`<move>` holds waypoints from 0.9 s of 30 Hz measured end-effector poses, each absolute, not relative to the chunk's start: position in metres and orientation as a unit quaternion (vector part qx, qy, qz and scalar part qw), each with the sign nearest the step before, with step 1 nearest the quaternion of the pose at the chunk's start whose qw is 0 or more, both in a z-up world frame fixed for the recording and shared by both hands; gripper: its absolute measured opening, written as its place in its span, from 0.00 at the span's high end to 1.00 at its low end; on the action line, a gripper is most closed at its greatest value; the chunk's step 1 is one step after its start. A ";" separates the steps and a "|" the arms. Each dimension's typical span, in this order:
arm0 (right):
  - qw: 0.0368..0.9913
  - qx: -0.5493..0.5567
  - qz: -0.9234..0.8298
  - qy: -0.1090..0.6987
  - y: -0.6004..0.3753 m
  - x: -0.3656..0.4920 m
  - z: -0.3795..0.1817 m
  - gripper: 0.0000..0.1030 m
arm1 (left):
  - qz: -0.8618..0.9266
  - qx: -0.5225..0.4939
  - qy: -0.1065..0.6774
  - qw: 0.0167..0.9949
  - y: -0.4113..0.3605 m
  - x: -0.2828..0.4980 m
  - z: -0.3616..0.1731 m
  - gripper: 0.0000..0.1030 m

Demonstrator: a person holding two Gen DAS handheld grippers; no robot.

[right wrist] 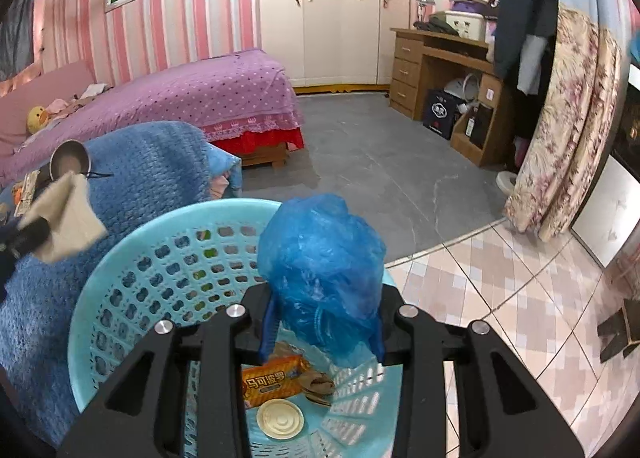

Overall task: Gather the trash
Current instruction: 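Open the left tool to drop the cloth while the right tool releases the blue bag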

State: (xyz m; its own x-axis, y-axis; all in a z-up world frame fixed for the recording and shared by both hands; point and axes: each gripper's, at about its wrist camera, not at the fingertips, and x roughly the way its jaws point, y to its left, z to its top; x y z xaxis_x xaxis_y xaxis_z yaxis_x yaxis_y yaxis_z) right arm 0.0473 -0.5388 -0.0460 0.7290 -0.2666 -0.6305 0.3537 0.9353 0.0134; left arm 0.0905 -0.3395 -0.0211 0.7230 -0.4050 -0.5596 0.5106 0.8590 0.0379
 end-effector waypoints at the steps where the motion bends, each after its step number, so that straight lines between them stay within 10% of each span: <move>1: 0.927 0.067 -0.169 0.328 -0.541 0.046 -0.047 0.65 | -0.251 0.101 0.278 0.922 -0.346 0.088 -0.023 0.76; 14: 0.928 0.075 -0.172 0.323 -0.549 0.041 -0.048 0.65 | -0.231 0.115 0.278 0.925 -0.363 0.096 -0.027 0.14; 27: 0.930 0.068 -0.166 0.320 -0.535 0.045 -0.045 0.56 | -0.143 0.097 0.265 0.949 -0.298 0.116 -0.011 0.06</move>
State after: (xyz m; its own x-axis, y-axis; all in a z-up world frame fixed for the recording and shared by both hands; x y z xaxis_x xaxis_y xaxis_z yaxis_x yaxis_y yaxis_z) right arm 0.0449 -0.5349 -0.0454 0.7395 -0.2660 -0.6184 0.3532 0.9353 0.0200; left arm 0.1158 -0.2978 -0.0114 0.8190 -0.2202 -0.5298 0.3227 0.9403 0.1080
